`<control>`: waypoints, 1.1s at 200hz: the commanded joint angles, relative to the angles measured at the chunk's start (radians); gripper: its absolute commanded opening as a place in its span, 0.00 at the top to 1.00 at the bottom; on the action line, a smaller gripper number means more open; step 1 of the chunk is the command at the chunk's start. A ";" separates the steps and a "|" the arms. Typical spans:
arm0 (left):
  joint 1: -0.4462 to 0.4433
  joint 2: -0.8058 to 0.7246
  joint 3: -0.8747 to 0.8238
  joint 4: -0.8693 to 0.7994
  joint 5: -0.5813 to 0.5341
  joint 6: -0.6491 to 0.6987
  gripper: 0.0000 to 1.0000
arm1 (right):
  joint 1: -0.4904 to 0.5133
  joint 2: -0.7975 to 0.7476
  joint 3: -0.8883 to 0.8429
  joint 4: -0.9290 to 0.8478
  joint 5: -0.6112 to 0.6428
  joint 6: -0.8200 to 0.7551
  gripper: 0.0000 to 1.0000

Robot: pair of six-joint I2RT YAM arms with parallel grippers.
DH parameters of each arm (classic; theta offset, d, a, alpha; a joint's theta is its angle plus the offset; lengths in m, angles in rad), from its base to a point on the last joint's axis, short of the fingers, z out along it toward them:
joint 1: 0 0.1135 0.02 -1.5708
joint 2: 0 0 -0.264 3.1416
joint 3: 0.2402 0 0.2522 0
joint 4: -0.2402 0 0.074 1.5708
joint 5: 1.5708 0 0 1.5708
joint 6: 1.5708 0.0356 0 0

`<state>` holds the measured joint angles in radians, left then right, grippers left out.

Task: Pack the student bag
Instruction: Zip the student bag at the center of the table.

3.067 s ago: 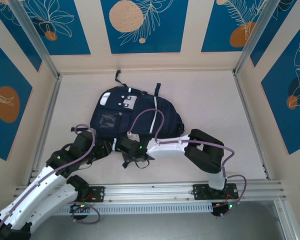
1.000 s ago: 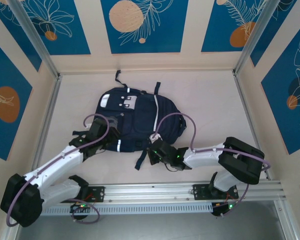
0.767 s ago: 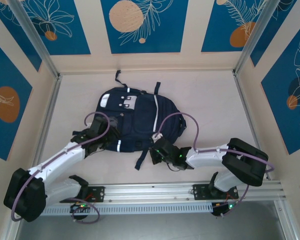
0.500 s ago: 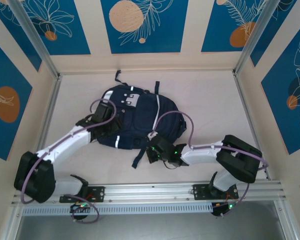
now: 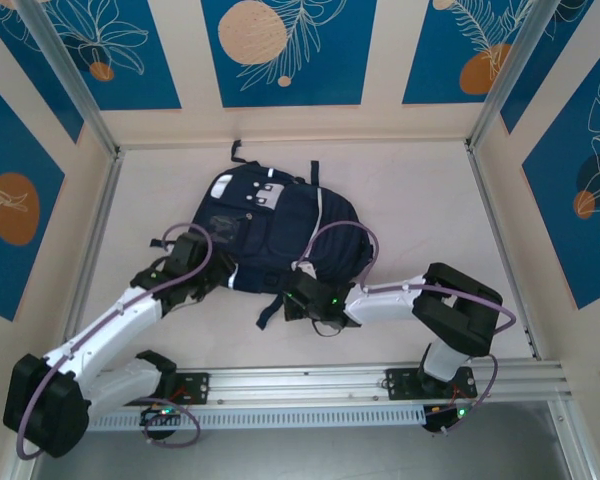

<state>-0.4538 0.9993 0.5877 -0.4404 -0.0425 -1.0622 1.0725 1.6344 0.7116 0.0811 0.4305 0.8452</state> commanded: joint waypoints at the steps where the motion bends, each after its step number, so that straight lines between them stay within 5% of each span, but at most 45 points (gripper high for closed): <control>1: 0.004 -0.038 -0.094 0.152 0.004 -0.113 0.23 | -0.009 -0.026 -0.043 0.014 0.016 0.070 1.00; 27: 0.003 0.036 -0.099 0.277 -0.073 -0.062 0.22 | -0.010 -0.008 -0.045 0.044 -0.013 0.077 1.00; 51: 0.003 0.162 -0.100 0.385 -0.025 -0.084 0.31 | -0.010 -0.014 -0.046 0.038 -0.017 0.086 1.00; 74: 0.004 0.252 -0.119 0.451 -0.045 -0.090 0.46 | -0.010 -0.038 -0.051 0.006 0.011 0.070 1.00; 101: 0.018 0.276 -0.119 0.440 -0.095 -0.089 0.79 | -0.014 -0.065 -0.045 -0.077 0.053 0.027 1.00; 121: 0.029 0.250 -0.091 0.385 -0.123 -0.059 0.89 | -0.016 -0.087 -0.052 -0.115 0.065 -0.025 1.00; 194: 0.051 0.222 0.142 0.094 -0.301 0.150 0.91 | -0.050 -0.172 -0.127 -0.101 0.031 -0.160 1.00; 220: 0.077 0.238 0.218 0.027 -0.298 0.134 0.70 | -0.051 -0.172 -0.124 -0.057 -0.015 -0.135 1.00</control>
<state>-0.4244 1.2327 0.7143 -0.3367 -0.2340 -0.9691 1.0275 1.4704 0.6079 0.0448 0.4446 0.7158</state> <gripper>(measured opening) 0.201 0.059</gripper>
